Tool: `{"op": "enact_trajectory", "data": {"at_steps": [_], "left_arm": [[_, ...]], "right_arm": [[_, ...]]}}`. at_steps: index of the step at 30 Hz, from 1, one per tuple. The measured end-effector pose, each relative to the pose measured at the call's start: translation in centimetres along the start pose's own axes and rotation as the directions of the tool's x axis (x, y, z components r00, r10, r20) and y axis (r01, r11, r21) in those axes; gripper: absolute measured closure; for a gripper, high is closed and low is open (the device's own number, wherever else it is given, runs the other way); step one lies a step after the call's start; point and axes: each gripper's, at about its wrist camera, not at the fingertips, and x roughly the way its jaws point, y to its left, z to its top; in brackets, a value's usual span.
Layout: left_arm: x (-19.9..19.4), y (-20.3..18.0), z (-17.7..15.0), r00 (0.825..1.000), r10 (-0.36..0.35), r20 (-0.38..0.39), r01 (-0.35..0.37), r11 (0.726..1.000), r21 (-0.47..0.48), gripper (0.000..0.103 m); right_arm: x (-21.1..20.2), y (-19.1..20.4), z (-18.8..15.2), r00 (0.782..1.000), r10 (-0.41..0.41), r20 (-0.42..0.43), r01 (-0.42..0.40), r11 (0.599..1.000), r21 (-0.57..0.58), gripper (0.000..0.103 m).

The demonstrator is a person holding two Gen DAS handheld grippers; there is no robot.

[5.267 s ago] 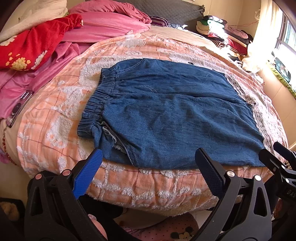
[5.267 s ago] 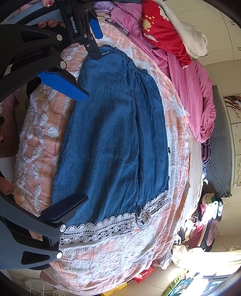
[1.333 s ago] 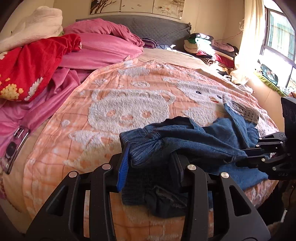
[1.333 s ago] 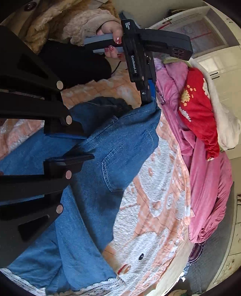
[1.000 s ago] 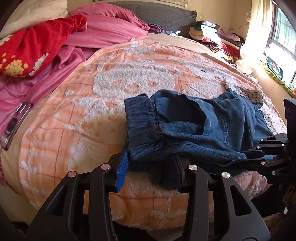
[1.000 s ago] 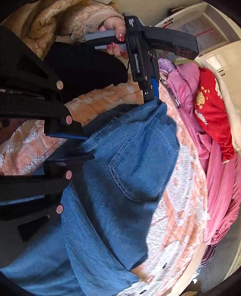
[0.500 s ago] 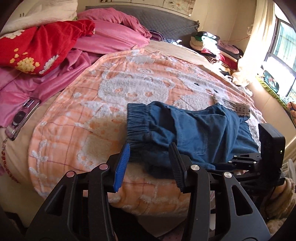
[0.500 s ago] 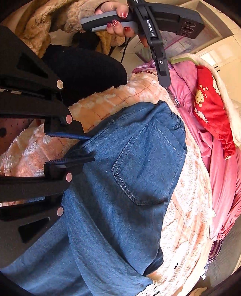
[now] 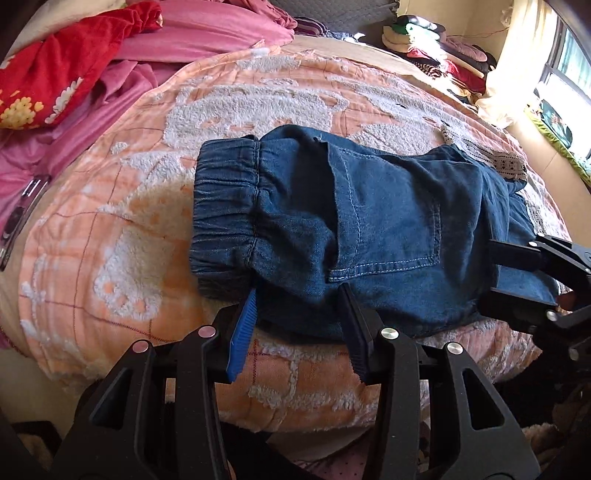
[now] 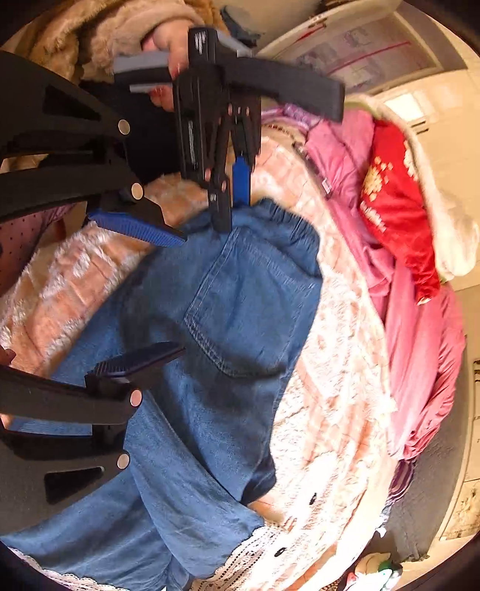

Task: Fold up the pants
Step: 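Move the right tool to the white lace hem and grasp it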

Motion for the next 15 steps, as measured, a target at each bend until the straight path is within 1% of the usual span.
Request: {"op": "enact_trajectory", "data": {"at_steps": [2,4,5,8,11,12,14,15], "left_arm": [[0.0,0.1,-0.1,1.0,-0.006,0.0,0.006,1.0,-0.005,0.066],[0.0,0.1,-0.1,1.0,-0.01,0.002,0.01,1.0,-0.001,0.066],[0.1,0.0,-0.2,1.0,-0.011,0.002,0.011,1.0,-0.001,0.066],[0.0,0.0,-0.2,1.0,-0.008,0.005,0.009,1.0,-0.002,0.066],[-1.3,-0.2,0.1,0.999,-0.016,0.027,0.016,1.0,-0.011,0.066],[-2.0,-0.2,0.2,0.999,-0.018,0.041,0.019,1.0,-0.011,0.065],[-3.3,-0.4,0.5,0.998,-0.025,0.066,0.025,1.0,-0.009,0.064],[-4.0,-0.5,0.7,0.996,-0.034,0.08,0.035,0.999,-0.008,0.063]], "right_arm": [[1.3,0.0,0.1,0.999,-0.025,-0.044,0.025,1.0,-0.001,0.05],[2.8,-0.5,-0.3,0.995,-0.037,-0.097,0.039,0.999,0.026,0.049],[3.4,-0.7,-0.3,0.994,-0.035,-0.101,0.039,0.999,0.037,0.048],[3.6,-1.2,-0.6,0.996,-0.028,-0.089,0.033,0.998,0.061,0.048],[2.4,-1.5,-0.6,0.998,-0.01,-0.068,0.015,0.996,0.085,0.048],[1.8,-1.6,-0.6,0.999,0.002,-0.047,0.003,0.995,0.102,0.048],[-0.4,-2.5,-0.7,1.0,0.017,0.015,-0.019,0.988,0.15,0.04],[-1.4,-2.8,-0.8,0.999,0.009,0.041,-0.016,0.985,0.17,0.039]]}}
